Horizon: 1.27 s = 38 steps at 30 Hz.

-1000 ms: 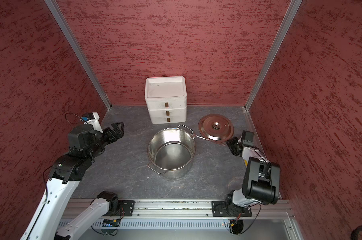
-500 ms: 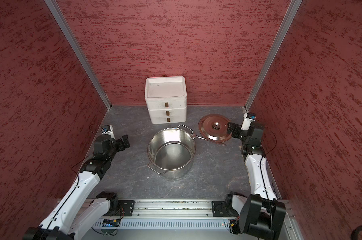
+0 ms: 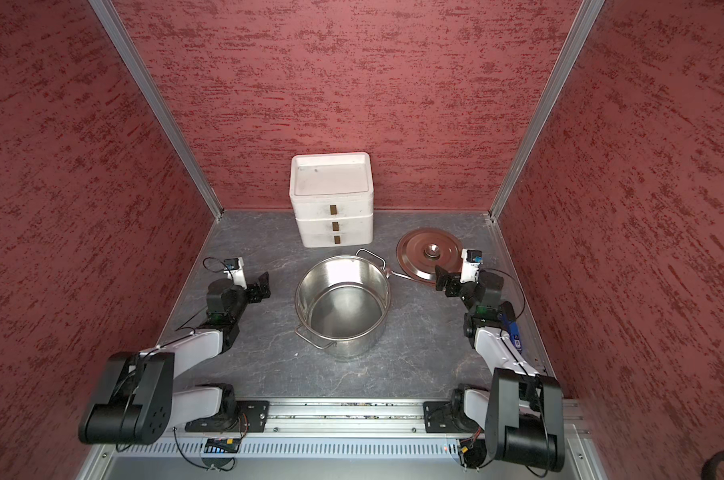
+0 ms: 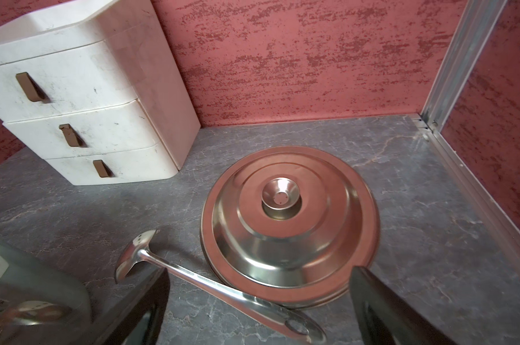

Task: Stir the soup with a spoon
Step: Reset both arms

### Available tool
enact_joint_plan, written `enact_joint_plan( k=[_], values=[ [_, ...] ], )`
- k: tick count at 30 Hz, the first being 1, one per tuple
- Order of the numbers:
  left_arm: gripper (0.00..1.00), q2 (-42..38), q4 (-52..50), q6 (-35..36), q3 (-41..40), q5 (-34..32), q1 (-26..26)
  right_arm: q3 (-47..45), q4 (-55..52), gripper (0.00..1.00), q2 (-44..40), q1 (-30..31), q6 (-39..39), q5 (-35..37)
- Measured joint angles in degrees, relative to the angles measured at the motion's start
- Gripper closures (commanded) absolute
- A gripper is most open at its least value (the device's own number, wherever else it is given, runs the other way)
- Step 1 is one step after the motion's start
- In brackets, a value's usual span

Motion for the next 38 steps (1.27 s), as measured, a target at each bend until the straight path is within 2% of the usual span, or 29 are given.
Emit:
enact_joint_plan(
  k=[4, 6, 13, 16, 25, 38],
  values=[
    [0.00, 8.2, 9.4, 0.8, 0.1, 0.5, 0.2, -1.7, 6.3, 0.01, 3.7, 2.0, -0.1, 0.5],
    [0.00, 10.8, 10.5, 0.8, 0.5, 0.4, 0.3, -2.5, 9.2, 0.01, 6.0, 2.7, -0.2, 1.3],
    [0.00, 11.4, 12.8, 0.5, 1.6, 0.4, 1.6, -3.2, 19.6, 0.01, 17.3, 3.4, -0.2, 3.9],
    [0.00, 11.4, 13.3, 0.5, 1.7, 0.5, 1.6, -3.2, 20.1, 0.02, 20.5, 4.4, -0.5, 5.7],
    [0.00, 11.4, 13.4, 0.5, 1.7, 0.1, 1.1, -2.1, 20.5, 0.02, 20.6, 6.3, -0.8, 10.9],
    [0.00, 11.4, 13.3, 0.4, 1.8, 1.5, 2.2, -2.1, 21.1, 0.02, 20.6, 6.3, -0.8, 11.9]
  ],
)
